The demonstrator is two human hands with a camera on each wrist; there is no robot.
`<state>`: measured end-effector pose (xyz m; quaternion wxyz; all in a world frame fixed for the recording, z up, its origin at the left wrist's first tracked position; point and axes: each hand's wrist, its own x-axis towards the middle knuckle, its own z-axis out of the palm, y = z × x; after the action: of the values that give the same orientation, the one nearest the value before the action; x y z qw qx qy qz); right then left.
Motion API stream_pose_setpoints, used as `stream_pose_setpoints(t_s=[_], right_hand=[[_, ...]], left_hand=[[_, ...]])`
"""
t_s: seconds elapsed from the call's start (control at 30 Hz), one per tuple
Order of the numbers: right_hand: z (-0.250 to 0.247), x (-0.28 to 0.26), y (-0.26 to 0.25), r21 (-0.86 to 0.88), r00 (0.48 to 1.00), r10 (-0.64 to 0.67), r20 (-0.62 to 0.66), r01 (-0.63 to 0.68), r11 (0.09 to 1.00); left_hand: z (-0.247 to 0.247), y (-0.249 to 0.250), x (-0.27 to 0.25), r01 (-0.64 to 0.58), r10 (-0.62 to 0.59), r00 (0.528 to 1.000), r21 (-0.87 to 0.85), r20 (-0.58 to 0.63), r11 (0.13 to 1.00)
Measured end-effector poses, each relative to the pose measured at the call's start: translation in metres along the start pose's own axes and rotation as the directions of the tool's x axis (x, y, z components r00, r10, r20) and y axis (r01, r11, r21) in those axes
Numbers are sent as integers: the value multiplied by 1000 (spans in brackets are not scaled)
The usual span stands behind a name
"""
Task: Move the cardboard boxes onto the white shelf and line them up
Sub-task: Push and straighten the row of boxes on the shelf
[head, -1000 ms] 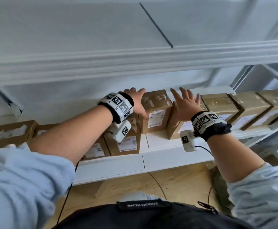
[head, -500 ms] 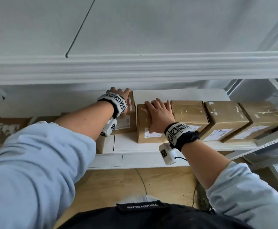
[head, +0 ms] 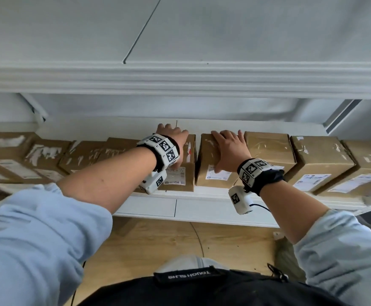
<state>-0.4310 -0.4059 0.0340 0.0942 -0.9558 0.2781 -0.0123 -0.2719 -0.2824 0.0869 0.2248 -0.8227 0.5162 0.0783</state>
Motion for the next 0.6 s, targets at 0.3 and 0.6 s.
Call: stream_pose_setpoints(t_s=[0.3, 0.6], right_hand=[[5, -16, -17, 6, 1000, -12, 21, 12, 1000], [14, -22, -34, -22, 1000, -3, 4, 3, 1000]], left_hand=[[18, -6, -17, 8, -8, 998, 7, -64, 1000], [25, -7, -17, -5, 8, 997, 31, -78, 1000]])
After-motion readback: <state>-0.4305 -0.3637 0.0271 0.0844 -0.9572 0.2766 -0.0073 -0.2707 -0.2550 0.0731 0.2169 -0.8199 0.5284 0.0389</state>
